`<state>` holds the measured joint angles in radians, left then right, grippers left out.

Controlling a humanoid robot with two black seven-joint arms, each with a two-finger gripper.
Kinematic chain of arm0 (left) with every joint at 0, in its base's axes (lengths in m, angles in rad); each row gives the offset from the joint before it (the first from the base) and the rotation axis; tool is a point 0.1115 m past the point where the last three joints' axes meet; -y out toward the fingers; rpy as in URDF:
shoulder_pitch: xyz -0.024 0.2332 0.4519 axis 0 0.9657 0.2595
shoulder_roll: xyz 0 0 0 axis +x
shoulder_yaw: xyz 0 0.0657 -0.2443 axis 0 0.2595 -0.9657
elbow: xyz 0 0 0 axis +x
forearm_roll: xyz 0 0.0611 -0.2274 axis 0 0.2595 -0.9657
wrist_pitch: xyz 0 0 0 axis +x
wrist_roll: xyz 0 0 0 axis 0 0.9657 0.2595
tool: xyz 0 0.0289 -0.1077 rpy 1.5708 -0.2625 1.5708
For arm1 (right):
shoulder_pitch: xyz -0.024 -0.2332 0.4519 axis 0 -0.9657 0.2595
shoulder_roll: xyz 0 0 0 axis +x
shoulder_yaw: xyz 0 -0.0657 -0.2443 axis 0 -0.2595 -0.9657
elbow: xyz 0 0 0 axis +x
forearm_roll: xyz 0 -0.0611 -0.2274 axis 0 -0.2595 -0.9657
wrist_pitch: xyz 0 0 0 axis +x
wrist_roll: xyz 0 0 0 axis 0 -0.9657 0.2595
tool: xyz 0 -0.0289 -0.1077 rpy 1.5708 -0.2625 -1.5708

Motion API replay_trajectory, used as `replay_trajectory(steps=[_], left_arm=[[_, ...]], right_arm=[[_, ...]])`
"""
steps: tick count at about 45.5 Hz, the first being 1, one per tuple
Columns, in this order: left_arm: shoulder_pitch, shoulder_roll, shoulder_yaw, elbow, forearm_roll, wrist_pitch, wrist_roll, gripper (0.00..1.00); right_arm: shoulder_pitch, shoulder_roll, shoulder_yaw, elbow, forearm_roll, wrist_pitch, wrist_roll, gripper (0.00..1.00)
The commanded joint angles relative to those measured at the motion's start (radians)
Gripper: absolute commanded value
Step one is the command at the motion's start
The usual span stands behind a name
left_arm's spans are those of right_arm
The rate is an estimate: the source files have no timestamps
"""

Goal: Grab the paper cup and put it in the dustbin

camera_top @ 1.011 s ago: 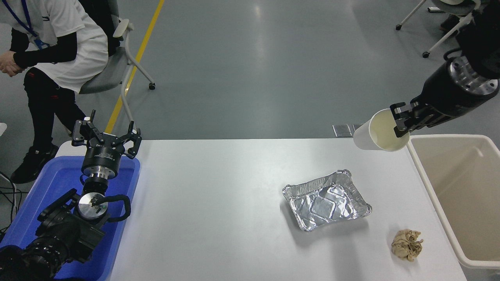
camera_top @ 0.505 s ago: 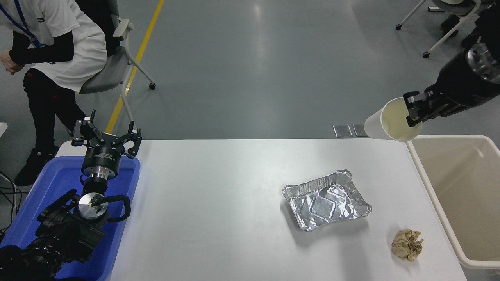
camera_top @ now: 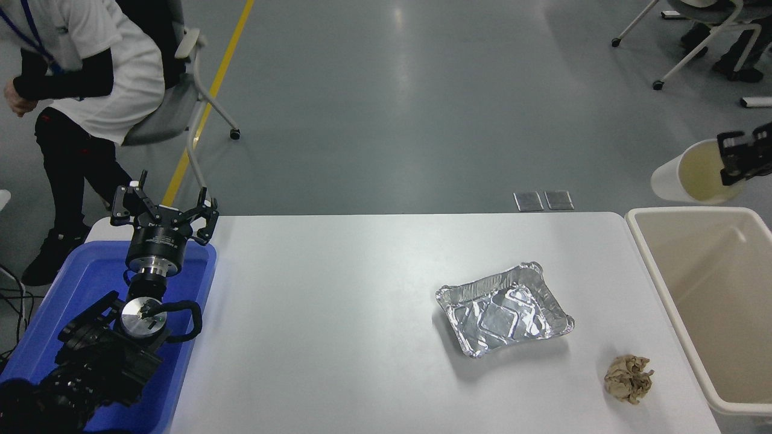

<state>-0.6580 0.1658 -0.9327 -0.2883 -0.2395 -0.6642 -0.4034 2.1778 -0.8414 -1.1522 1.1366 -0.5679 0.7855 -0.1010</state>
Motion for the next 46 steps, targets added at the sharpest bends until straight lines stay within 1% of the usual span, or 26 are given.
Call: replay_trajectory(steps=[1,9,14,17,23,28,39,46], left_arm=[[0.0,0.0,0.0,0.0,0.0,0.0,0.0,0.99],[0.0,0.0,0.0,0.0,0.0,0.0,0.0,0.99],[0.0,0.0,0.0,0.0,0.0,0.0,0.0,0.99],[0.0,0.0,0.0,0.0,0.0,0.0,0.0,0.99],[0.0,0.0,0.0,0.0,0.0,0.0,0.0,0.99],[0.0,0.0,0.0,0.0,0.0,0.0,0.0,0.99],[0.0,-0.002,0.0,0.0,0.0,0.0,0.0,0.99],[0.0,0.0,0.0,0.0,0.0,0.0,0.0,0.99]], right_arm=[[-0.142,-0.096,0.0,-0.202,-0.004,0.0,0.0,0.0],[-0.302,-0.136,0.098,-0.356,0.013,0.0,0.001,0.0],[-0.444,-0.211,0.281,-0.434,0.013,0.0,0.001,0.0],[-0.525,-0.232,0.368,-0.475,0.011,0.0,0.001,0.0],[-0.668,-0.231,0.502,-0.56,0.011,0.0,0.001,0.0],[-0.74,-0.22,0.534,-0.623,0.011,0.0,0.001,0.0],[-0.857,-0.17,0.54,-0.632,0.013,0.0,0.001,0.0],[-0.938,-0.153,0.6,-0.632,0.036,0.0,0.001,0.0]])
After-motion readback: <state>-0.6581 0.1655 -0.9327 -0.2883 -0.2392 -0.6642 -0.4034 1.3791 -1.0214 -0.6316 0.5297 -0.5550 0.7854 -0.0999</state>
